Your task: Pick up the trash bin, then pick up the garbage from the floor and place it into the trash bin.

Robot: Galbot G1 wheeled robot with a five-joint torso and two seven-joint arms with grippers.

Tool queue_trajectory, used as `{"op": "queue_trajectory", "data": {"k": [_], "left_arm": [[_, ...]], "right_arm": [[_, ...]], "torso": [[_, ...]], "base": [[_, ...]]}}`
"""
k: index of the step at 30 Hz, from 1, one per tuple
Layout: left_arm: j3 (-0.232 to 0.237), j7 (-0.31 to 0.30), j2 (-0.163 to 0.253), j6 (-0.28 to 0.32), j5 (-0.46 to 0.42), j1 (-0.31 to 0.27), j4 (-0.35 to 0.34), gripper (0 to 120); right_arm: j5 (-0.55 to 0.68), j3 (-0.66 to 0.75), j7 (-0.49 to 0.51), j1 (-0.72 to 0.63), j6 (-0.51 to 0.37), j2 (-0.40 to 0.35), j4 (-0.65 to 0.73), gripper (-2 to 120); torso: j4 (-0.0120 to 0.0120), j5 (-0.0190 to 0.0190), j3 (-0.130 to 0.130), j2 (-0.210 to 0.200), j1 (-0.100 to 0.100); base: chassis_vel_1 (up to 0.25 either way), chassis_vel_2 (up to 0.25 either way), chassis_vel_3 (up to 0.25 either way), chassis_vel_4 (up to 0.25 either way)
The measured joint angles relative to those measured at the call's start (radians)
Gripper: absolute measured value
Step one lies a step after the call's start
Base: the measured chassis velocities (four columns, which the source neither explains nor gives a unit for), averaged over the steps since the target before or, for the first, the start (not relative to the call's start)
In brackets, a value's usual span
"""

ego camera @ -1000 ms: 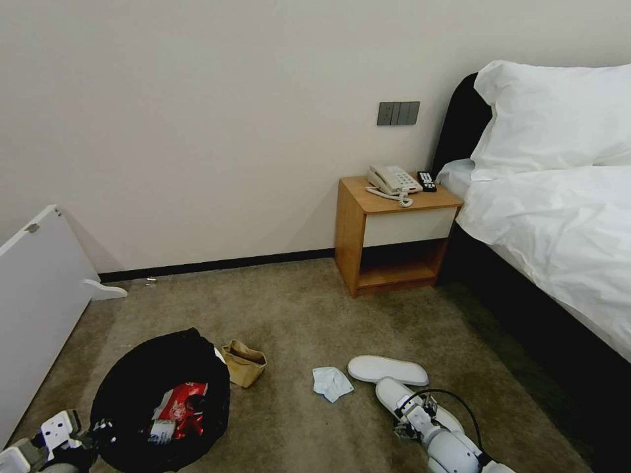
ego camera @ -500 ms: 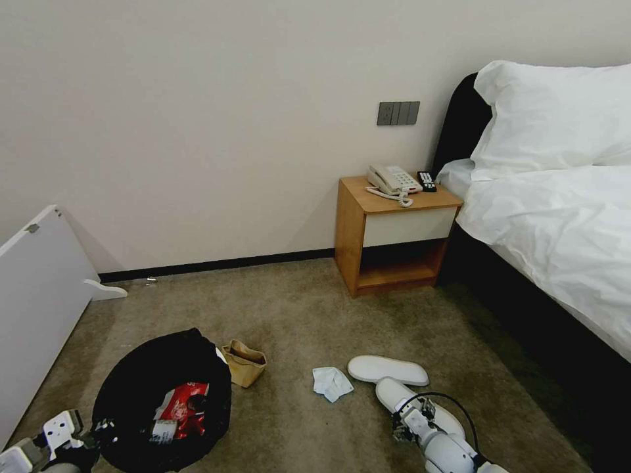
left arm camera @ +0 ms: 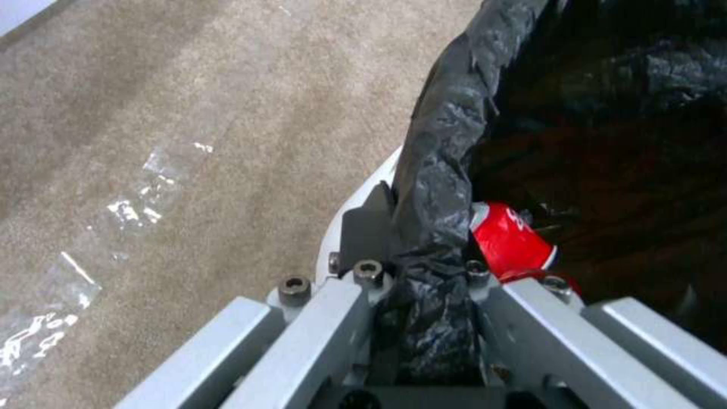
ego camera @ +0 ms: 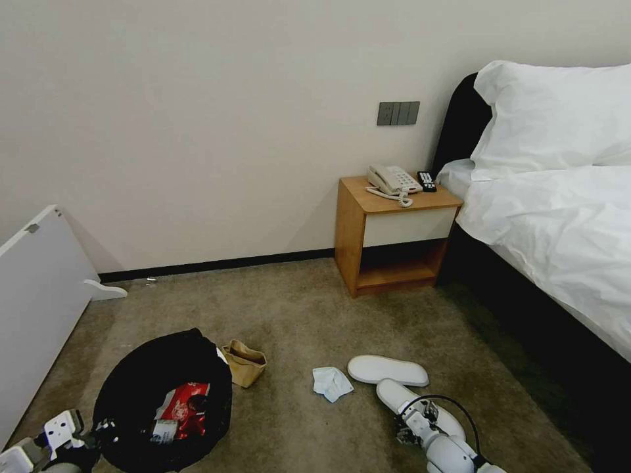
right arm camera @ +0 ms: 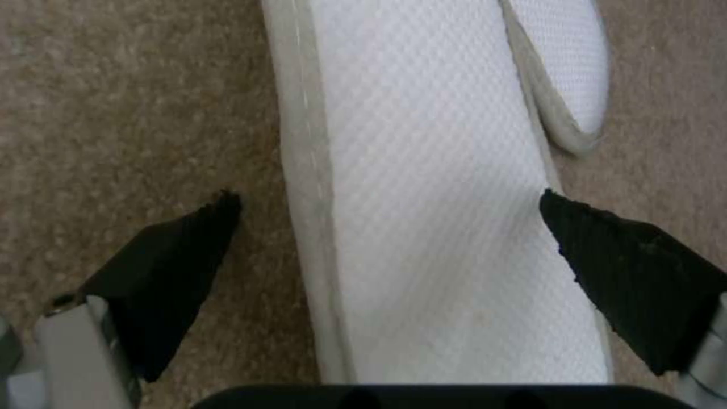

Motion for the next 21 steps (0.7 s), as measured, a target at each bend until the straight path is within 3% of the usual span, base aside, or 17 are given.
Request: {"op": "queue_trajectory", "data": {"k": [21], "left_arm": [[0.006, 0.002, -0.002, 0.000, 0.011, -0.004, 0.016, 2]], "right_arm": [[-0.021, 0.019, 0.000, 0.007, 0.010, -0.004, -0.038, 100]], "torso": [[-0.0003, -0.0002, 0.000, 0.000, 0.000]], "base": [[0.000, 0.000, 0.000, 0.000]]}}
